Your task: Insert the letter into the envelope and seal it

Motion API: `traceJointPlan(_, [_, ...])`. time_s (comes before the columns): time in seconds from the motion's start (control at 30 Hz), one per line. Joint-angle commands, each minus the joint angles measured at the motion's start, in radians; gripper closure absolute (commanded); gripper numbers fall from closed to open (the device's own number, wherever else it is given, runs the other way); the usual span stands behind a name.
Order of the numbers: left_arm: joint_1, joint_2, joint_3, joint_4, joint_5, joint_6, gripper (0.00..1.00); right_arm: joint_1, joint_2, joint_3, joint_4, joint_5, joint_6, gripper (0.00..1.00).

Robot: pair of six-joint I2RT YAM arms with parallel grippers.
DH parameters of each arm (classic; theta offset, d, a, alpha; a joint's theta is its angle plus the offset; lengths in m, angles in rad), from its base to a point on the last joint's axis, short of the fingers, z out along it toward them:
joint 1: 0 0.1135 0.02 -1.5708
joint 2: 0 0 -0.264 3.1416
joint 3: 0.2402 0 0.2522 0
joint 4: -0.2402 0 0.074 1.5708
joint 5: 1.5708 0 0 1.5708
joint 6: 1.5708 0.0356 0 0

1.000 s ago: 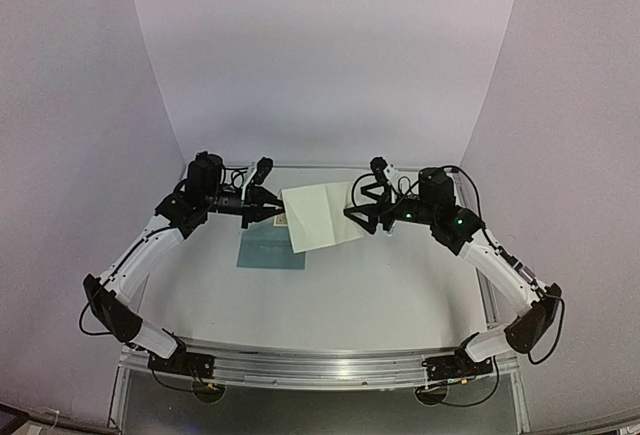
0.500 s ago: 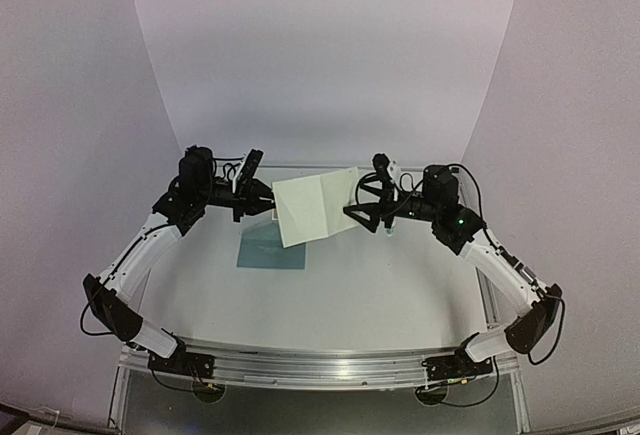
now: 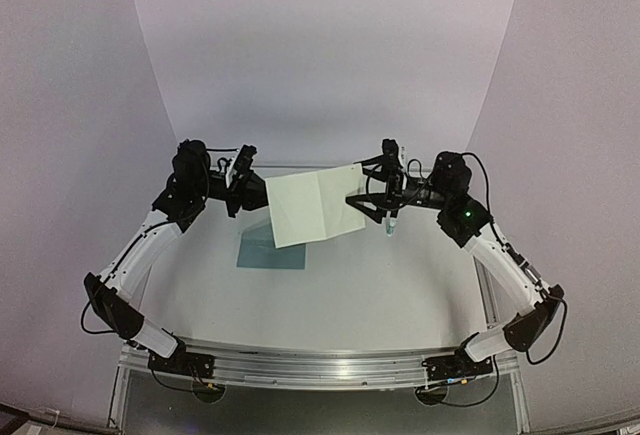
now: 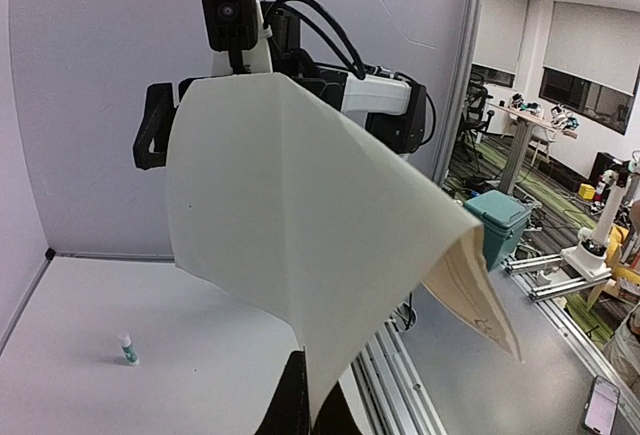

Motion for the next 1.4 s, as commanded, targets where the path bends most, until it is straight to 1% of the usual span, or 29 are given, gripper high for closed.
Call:
traceJointPlan(0.0, [0.0,0.027,0.051,0.163,0.048,-0.088,1.0,-0.004,0.056,0.076,0.035,-0.094,0.012,0.02])
traceJointPlan(0.13, [-0.002,0.034,0.051,0.172,0.017,-0.108,1.0,-0.004,0.1,0.114,0.087,-0.189,0.098,0.03])
traceJointPlan(0.27, [-0.002,0.03,0.053,0.15,-0.026,-0.123,1.0,-0.004,0.109,0.122,0.098,-0.232,0.143,0.08])
traceJointPlan(0.33, [0.004,0.025,0.056,0.127,-0.046,-0.124,1.0,-0.004,0.087,0.091,0.1,-0.232,0.131,0.16])
traceJointPlan(0.4, [0.01,0.022,0.055,0.109,-0.052,-0.12,1.0,-0.004,0.066,0.074,0.099,-0.227,0.13,0.29])
traceJointPlan(0.47, [0.013,0.02,0.058,0.092,-0.06,-0.118,1.0,-0.004,0.057,0.063,0.099,-0.223,0.131,0.39])
traceJointPlan(0.5, [0.013,0.021,0.057,0.089,-0.062,-0.117,1.0,-0.004,0.055,0.061,0.1,-0.222,0.133,0.43])
traceJointPlan(0.63, [0.013,0.027,0.057,0.086,-0.089,-0.115,1.0,-0.004,0.081,0.08,0.1,-0.244,0.164,0.52])
traceJointPlan(0.73, [0.011,0.026,0.058,0.075,-0.126,-0.103,1.0,-0.004,0.111,0.109,0.101,-0.261,0.196,0.51])
traceJointPlan(0.87, [-0.005,0.017,0.06,-0.025,-0.192,-0.035,1.0,-0.004,0.145,0.141,0.106,-0.27,0.218,0.51])
traceJointPlan(0.97, [-0.011,0.007,0.047,-0.035,-0.213,-0.026,1.0,-0.004,0.161,0.159,0.11,-0.27,0.229,0.54])
traceJointPlan(1.03, [-0.011,0.005,0.046,-0.031,-0.221,-0.031,1.0,-0.004,0.164,0.16,0.112,-0.271,0.23,0.59])
traceJointPlan(1.1, [-0.01,0.001,0.046,-0.032,-0.22,-0.028,1.0,-0.004,0.159,0.153,0.113,-0.271,0.226,0.68])
traceJointPlan(1.17, [-0.01,-0.002,0.044,-0.033,-0.211,-0.03,1.0,-0.004,0.152,0.14,0.113,-0.263,0.219,0.84])
traceJointPlan(1.27, [-0.009,-0.003,0.04,-0.038,-0.206,-0.027,1.0,-0.004,0.141,0.124,0.114,-0.248,0.214,0.86])
traceJointPlan(1.33, [-0.006,-0.002,0.036,-0.042,-0.203,-0.023,1.0,-0.004,0.132,0.118,0.114,-0.242,0.214,0.91])
traceJointPlan(1.37, [-0.003,-0.002,0.036,-0.043,-0.2,-0.022,0.97,-0.004,0.127,0.115,0.114,-0.238,0.214,0.94])
